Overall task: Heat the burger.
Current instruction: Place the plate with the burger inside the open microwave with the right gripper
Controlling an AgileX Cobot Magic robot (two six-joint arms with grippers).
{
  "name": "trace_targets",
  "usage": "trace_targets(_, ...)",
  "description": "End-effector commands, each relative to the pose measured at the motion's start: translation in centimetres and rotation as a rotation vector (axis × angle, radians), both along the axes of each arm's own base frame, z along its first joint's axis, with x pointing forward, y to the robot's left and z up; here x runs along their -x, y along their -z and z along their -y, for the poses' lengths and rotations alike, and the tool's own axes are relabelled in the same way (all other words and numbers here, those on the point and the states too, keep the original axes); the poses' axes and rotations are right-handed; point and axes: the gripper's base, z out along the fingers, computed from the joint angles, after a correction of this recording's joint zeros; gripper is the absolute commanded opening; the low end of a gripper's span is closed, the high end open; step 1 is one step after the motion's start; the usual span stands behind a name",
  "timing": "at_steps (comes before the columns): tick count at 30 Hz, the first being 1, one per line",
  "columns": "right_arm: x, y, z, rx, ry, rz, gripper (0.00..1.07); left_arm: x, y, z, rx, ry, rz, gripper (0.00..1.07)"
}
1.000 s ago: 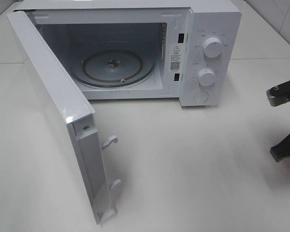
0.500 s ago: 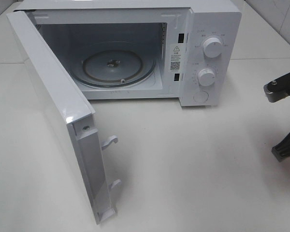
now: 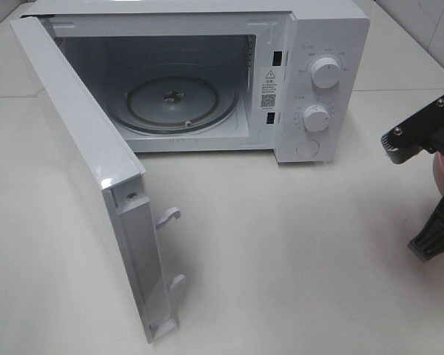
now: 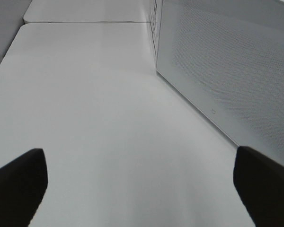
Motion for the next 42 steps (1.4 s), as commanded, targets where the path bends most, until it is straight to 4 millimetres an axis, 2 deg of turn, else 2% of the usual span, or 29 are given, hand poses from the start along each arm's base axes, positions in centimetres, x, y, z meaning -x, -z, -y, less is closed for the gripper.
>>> trace_targets(1, 0.4, -0.6, -0.4, 0.079, -0.102, -0.004, 0.00, 0.1, 0.0, 0.0, 0.008, -0.003, 0.002, 1.00)
trace_targets(13, 1.6, -0.6, -2.6, 0.120, -0.251, -0.026, 0.01, 0.1, 0.0, 0.0, 0.008, -0.003, 0.002, 1.00)
trace_targets(24, 3.1, -0.7, -5.4, 0.151, -0.468, -0.020, 0.01, 0.1, 0.0, 0.0, 0.008, -0.003, 0.002, 1.00)
trace_targets(33, 3.8, -0.7, -6.4, 0.176, -0.597, -0.028, 0.01, 0.1, 0.0, 0.0, 0.008, -0.003, 0.002, 1.00)
trace_targets(42, 3.5, -0.7, -7.3, 0.190, -0.758, -0.010, 0.01, 0.1, 0.0, 0.0, 0.008, -0.003, 0.002, 1.00)
